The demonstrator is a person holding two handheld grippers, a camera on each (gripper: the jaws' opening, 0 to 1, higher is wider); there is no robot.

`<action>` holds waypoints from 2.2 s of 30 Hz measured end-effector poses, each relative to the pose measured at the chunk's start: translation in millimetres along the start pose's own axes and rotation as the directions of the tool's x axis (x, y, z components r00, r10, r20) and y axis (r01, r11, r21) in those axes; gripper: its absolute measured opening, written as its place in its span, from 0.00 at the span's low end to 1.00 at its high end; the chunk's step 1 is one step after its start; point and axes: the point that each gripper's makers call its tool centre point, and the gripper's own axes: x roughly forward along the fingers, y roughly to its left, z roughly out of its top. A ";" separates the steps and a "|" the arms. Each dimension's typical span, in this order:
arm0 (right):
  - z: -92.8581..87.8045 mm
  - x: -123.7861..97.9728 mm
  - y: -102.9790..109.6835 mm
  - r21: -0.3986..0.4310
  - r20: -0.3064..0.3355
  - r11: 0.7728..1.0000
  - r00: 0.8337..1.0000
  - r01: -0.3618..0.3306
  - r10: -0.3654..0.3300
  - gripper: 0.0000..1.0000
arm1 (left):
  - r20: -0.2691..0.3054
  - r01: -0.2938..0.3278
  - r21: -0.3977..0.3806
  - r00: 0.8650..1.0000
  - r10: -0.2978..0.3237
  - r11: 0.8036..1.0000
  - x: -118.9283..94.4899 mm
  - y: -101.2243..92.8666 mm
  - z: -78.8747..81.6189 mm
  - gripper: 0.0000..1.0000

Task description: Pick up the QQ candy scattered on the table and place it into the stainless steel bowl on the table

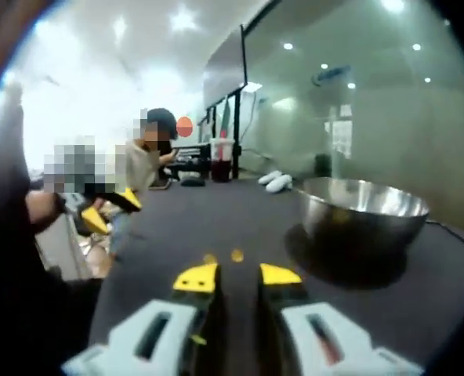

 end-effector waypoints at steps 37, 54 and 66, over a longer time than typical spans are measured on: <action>-16.0 70.2 8.7 -0.038 -0.124 0.997 0.991 -0.060 0.055 0.09 | -0.002 -0.001 0.015 1.000 0.001 1.000 -0.4 -3.0 -5.3 0.34; 87.1 22.8 -46.0 -0.069 0.246 0.966 0.943 0.248 -0.225 0.09 | 0.000 0.013 0.025 1.000 -0.013 1.000 2.3 -5.1 -3.6 0.35; 113.3 -5.9 -104.9 -0.007 0.277 0.914 0.879 0.406 -0.389 0.09 | -0.007 0.027 0.042 1.000 -0.027 0.999 4.6 -7.6 0.0 0.35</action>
